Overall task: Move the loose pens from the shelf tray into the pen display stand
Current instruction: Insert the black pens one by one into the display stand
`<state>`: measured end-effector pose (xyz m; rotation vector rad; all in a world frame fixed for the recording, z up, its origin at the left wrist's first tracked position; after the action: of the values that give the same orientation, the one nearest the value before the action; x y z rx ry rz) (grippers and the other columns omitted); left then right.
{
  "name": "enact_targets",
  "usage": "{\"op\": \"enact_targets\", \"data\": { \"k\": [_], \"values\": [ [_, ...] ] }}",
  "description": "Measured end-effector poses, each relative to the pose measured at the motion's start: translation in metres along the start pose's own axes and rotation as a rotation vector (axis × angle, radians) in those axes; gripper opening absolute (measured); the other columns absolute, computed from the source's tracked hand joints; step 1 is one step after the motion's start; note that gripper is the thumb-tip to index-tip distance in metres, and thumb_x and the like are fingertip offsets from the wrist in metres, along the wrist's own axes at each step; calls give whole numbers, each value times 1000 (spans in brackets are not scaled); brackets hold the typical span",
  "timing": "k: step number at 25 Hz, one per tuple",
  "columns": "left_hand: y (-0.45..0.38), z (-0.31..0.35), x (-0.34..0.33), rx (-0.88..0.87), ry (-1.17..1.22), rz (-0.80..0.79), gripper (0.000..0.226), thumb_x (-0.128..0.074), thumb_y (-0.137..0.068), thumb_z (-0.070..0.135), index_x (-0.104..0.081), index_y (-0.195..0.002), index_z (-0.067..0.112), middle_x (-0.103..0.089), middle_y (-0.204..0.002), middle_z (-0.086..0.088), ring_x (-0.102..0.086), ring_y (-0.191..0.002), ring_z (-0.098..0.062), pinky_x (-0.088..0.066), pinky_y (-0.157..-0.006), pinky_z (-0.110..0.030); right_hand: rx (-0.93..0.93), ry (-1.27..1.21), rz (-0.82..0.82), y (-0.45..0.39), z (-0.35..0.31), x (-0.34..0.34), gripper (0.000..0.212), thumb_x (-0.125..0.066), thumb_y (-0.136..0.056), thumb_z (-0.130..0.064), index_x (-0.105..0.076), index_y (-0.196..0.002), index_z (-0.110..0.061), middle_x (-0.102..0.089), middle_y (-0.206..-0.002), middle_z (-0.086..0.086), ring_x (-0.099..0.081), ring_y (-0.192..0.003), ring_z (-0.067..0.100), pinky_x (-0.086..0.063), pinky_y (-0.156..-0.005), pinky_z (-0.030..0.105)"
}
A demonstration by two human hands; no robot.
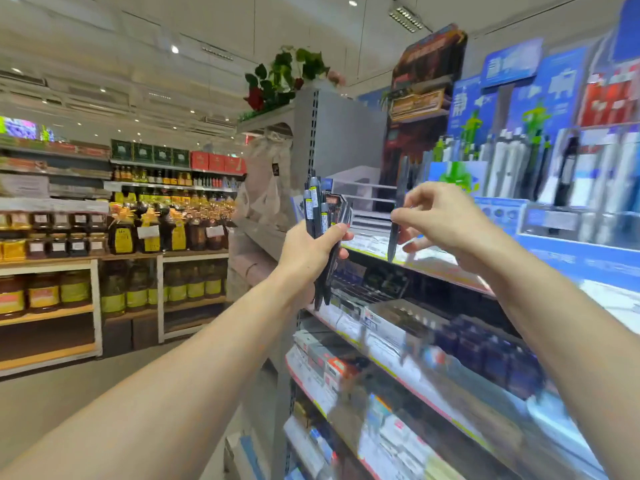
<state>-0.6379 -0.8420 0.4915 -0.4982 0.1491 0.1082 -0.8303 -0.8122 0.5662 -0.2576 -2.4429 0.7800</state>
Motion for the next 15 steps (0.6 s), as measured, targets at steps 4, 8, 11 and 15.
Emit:
{"op": "enact_targets", "data": {
  "k": [4,8,11,15],
  "values": [
    [-82,-48,13,41,57,-40,7,-66,-95,19,-67,-93,13,-75,-75,7,-64,-53,-5,-46,-48,-20,-26,151,89,-68,13,-36,17,-64,-86,-2,-52,-75,-8,-60,-61,7,-67,-53,20,-63,-66,56],
    [-158,-80,11,28,201,-176,8,-65,-97,16,-65,-89,12,-73,-63,9,-61,-48,-4,-46,-42,-17,-62,264,185,-124,28,-56,21,-64,-89,-5,-47,-78,-12,-61,-67,13,-68,-57,29,-62,-65,55],
    [-213,-101,0,74,268,-321,11,-68,-95,23,-69,-97,12,-79,-86,-1,-66,-60,-12,-52,-47,-25,-98,288,269,-159,37,-64,23,-67,-91,-4,-48,-79,-11,-60,-65,14,-65,-49,22,-61,-65,52],
    [-270,-108,-12,79,344,-452,18,-69,-94,27,-75,-97,11,-76,-80,-1,-62,-55,-9,-49,-47,-25,-181,306,387,-201,43,-69,21,-63,-92,0,-50,-78,-9,-57,-74,20,-62,-62,29,-63,-64,46]
  ]
}}
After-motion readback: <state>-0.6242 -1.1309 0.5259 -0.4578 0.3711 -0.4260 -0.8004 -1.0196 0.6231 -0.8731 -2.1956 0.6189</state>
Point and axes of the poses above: each hand's wrist, its own y-axis away from the middle knuckle, its own x-axis out of the back of the hand, z = x × y, the point moved 8 cm from there along -y, towards the middle knuckle
